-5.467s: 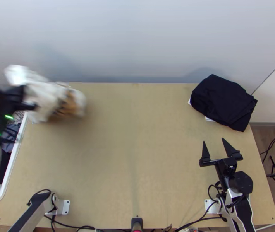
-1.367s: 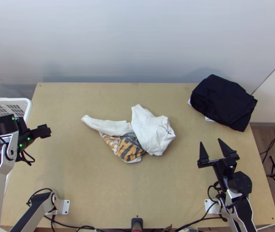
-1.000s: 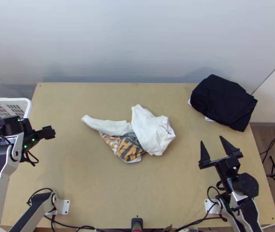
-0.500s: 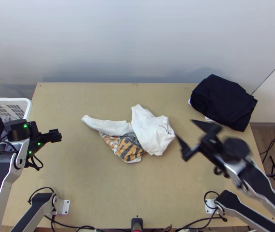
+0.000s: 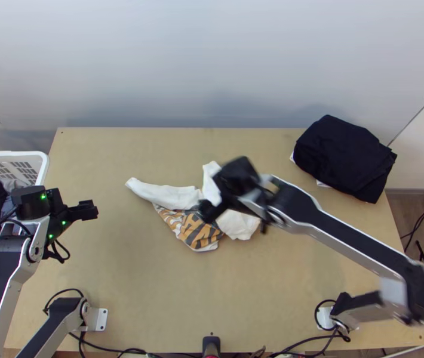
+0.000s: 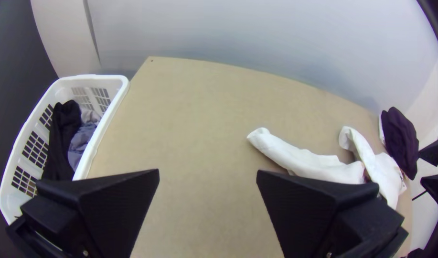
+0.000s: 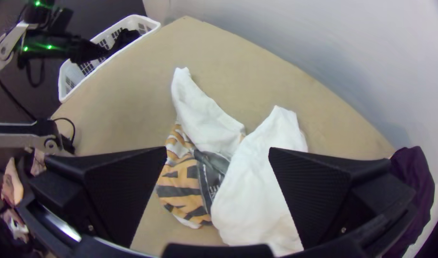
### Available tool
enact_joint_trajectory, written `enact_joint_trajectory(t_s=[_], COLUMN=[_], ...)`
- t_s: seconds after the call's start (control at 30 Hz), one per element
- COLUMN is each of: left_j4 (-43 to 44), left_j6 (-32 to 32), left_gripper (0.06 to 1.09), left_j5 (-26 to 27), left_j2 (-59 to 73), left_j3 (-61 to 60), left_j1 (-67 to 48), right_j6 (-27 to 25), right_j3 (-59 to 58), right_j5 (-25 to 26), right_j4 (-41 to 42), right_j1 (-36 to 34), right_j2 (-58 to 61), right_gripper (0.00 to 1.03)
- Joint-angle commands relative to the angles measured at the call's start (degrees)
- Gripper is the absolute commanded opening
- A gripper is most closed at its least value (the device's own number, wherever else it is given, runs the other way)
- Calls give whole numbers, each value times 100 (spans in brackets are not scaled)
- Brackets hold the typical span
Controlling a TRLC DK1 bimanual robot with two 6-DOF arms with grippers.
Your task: Fold the t-shirt
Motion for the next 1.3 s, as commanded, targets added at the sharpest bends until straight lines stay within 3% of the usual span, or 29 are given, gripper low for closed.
enact_joint_trajectory(t_s=[0.0, 0.1, 0.2, 0.3, 0.47, 0.77, 0.93, 1.03, 1.27], left_j4=[189, 251, 268, 268, 233, 233, 224, 198, 171], left_j6=[63, 115, 124, 124, 124, 115, 124, 142, 151], left_gripper=[105, 105, 105, 105, 105, 105, 105, 105, 105], left_j5=[6, -3, -3, -3, 6, 6, -3, -3, -3], left_j2=[117, 214, 266, 284, 275, 319, 310, 293, 275], left_j3=[0, 88, 149, 149, 123, 158, 167, 158, 123], left_j1=[-1, -1, 7, -1, 7, -1, 34, 60, 95], right_j6=[1142, 1221, 1098, 1010, 430, -511, -827, -915, -941], right_j3=[2594, 3666, 4009, 4079, 4053, 4000, 4018, 4026, 4026], right_j5=[58, 313, 753, 1096, 2361, 3495, 3706, 3820, 4022], right_j4=[-2060, -3141, -3431, -3466, -3466, -3379, -3229, -3229, -3317], right_j1=[144, 170, 258, 354, 618, 996, 1014, 952, 864], right_j2=[2100, 2873, 3207, 3295, 3480, 3875, 4095, 4244, 4324], right_gripper=[99, 99, 99, 98, 98, 98, 97, 87, 86])
